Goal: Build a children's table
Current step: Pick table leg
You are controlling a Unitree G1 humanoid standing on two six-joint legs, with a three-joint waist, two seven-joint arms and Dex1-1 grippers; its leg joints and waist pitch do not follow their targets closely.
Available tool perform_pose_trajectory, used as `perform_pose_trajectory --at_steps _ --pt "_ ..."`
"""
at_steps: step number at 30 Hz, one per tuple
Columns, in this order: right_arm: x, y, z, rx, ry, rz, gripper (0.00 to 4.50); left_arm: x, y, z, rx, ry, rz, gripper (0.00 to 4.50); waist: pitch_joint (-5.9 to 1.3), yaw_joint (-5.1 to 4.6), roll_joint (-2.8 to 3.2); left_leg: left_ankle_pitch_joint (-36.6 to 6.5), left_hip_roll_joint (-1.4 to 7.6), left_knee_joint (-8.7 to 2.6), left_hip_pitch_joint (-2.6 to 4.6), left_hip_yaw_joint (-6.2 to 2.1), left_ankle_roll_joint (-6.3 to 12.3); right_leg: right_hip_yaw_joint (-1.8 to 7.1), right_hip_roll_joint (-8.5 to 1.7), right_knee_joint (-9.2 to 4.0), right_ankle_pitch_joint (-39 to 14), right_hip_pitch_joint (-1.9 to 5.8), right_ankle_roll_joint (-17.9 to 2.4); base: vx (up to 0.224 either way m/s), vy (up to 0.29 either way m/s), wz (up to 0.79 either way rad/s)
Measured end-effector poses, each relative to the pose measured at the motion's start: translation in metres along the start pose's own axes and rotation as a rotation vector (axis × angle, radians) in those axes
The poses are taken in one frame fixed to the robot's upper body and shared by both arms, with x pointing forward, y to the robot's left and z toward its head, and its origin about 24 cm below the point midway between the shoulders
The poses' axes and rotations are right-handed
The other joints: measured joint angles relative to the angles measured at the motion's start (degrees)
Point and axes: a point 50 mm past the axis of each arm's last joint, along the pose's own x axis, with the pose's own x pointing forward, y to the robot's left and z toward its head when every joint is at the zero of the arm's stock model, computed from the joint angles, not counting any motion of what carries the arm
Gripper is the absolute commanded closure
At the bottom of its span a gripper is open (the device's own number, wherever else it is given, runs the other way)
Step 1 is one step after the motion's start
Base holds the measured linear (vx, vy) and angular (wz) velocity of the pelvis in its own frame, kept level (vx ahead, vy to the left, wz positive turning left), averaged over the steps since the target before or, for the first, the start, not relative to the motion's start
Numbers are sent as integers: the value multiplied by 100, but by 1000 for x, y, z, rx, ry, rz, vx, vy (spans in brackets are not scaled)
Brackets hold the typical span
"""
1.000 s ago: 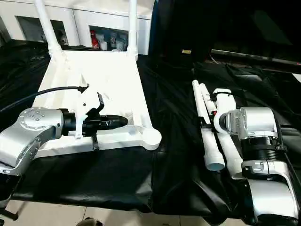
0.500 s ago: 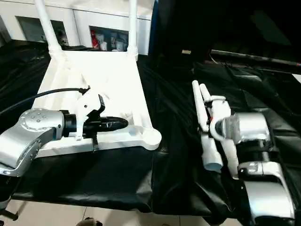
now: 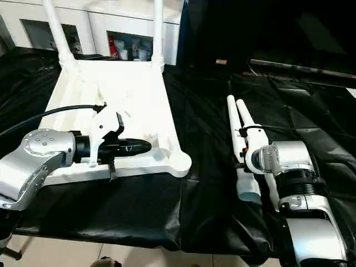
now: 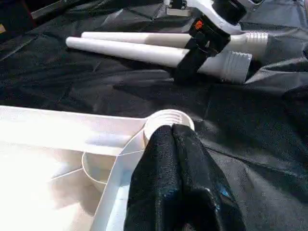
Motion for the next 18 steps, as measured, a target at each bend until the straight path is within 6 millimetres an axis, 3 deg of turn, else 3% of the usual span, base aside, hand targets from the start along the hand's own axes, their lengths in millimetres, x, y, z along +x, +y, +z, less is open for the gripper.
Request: perform_pose_trajectory --at_steps 9,11,13,18 --pt "2 -2 -4 15 -12 -2 167 -1 0 -2 -20 12 -10 450 -5 2 -4 0 0 -1 19 0 0 0 0 0 0 16 1 0 0 0" --pt "4 -2 -6 29 -23 -6 184 -2 -2 -1 -29 21 -19 408 -10 -1 -12 0 0 -1 27 0 0 0 0 0 0 22 1 0 0 0" --pt "5 -2 -7 40 -27 -5 192 -2 -2 -2 -36 28 -19 408 -13 -3 -17 0 0 -1 35 0 0 1 0 0 0 28 2 0 0 0" --pt "9 -1 -13 55 -28 -2 238 -2 -3 -2 -50 19 -28 359 -42 -2 -62 0 1 -6 59 -5 -1 -3 2 0 -16 48 28 0 0 0"
